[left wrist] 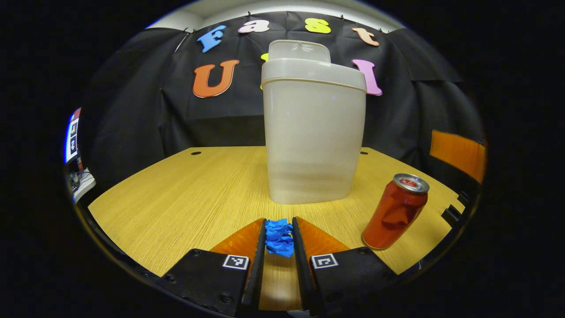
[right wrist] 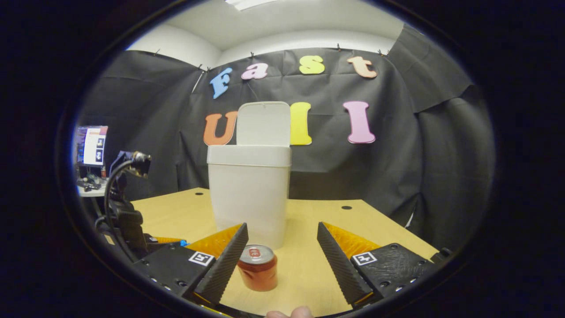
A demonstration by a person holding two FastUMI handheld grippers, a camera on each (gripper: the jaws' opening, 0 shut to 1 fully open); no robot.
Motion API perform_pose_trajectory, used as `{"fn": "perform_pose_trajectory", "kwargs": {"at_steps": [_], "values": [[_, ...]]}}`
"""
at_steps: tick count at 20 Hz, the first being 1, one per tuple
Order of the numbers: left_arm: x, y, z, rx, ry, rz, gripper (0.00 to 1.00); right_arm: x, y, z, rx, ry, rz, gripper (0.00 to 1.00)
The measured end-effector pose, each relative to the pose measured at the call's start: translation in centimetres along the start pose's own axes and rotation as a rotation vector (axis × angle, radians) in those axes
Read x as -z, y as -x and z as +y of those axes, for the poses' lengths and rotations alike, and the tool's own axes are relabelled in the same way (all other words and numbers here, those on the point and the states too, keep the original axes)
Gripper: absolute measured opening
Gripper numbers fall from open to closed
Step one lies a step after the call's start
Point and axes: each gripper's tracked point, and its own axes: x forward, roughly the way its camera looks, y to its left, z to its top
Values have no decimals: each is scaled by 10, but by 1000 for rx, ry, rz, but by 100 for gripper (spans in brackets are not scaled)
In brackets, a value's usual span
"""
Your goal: Press the lid of the desktop garbage bin to open it, pick up the crumpled paper on the desktop and throw it into the bin, then pick up the pop can on the desktop and drop it into the bin, and finally close the garbage bin lid.
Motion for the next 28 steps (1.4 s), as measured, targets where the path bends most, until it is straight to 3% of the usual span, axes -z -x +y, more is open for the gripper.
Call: {"fn": "perform_pose_trajectory", "kwargs": {"at_steps": [15, 19, 20, 28], "values": [[-90, 24, 15, 22, 29, -197, 37, 88, -18, 22, -1, -14, 199, 98], [-96, 24, 14, 28, 37, -211, 33, 113, -23, 19, 14, -29, 272, 98], [-97, 24, 14, 28, 37, -214, 37, 119, -23, 20, 14, -32, 284, 98], [-100, 25, 15, 33, 43, -218, 37, 142, -31, 23, 6, -71, 368, 97]]}}
